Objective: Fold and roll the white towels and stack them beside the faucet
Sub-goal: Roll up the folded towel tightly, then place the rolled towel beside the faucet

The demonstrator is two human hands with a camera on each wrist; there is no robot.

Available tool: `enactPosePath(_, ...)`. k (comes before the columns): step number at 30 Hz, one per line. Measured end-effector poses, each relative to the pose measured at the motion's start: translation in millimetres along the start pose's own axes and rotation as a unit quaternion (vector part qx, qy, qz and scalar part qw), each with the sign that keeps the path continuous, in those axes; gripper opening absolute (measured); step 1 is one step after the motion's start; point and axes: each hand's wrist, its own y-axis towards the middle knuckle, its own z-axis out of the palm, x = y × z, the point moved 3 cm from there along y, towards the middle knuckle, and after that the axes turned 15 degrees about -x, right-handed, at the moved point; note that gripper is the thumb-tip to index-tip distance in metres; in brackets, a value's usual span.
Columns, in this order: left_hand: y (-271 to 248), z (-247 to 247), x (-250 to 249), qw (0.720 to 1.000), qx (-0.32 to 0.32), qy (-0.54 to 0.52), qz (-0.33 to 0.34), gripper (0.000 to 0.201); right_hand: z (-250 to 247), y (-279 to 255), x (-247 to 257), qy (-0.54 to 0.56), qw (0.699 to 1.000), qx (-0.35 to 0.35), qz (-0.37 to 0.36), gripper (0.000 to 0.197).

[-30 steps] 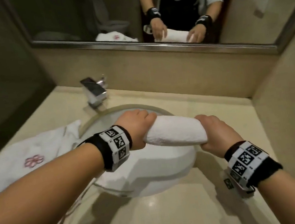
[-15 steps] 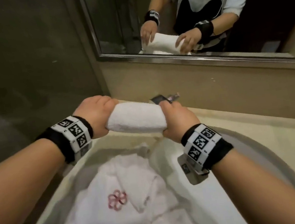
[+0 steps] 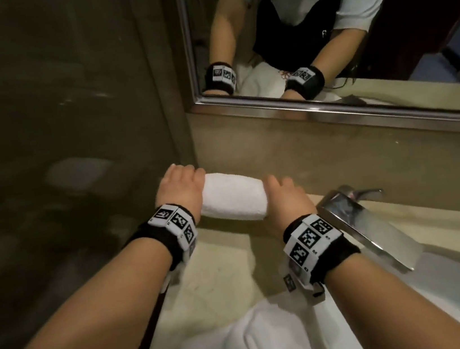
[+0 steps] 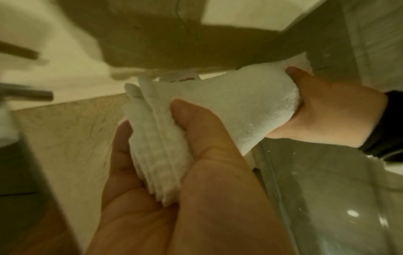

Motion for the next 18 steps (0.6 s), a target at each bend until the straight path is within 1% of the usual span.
enactPosePath(3, 14.8, 18.8, 4.8, 1.0, 0.012, 0.008, 0.002, 0.074, 13.7, 19.4, 2.3, 0.006, 1.0, 0.001, 0.023, 0.049)
enactPosePath(8, 30.6, 40.7, 5.5, 0.999, 0.048, 0.006, -0.025, 0.063, 36.4, 41.2, 5.2, -0.015, 0.999, 0.025, 0.028, 0.054)
enactPosePath(11, 32.3, 45.1, 3.9, 0.998, 0.053, 0.007, -0.034, 0.065, 44.6, 41.4, 5.9, -0.02, 0.999, 0.019, 0.037, 0.057)
enactPosePath(15, 24.0, 37.0, 5.9, 0.998, 0.055, 0.016, -0.029, 0.068, 38.3, 34.9, 5.6, -0.009, 0.999, 0.024, 0.028, 0.064)
enactPosePath(17, 16.3, 26.2, 9.2, 0.998, 0.057, 0.013, -0.028, 0.075, 24.2, 29.6, 8.2, -0.002, 0.999, 0.02, 0.026, 0.068)
enactPosePath(18, 12.0, 18.5, 10.1, 0.998, 0.054, 0.001, -0.032, 0.076, 14.3, 25.8, 10.4, 0.005, 1.0, 0.007, 0.015, 0.067)
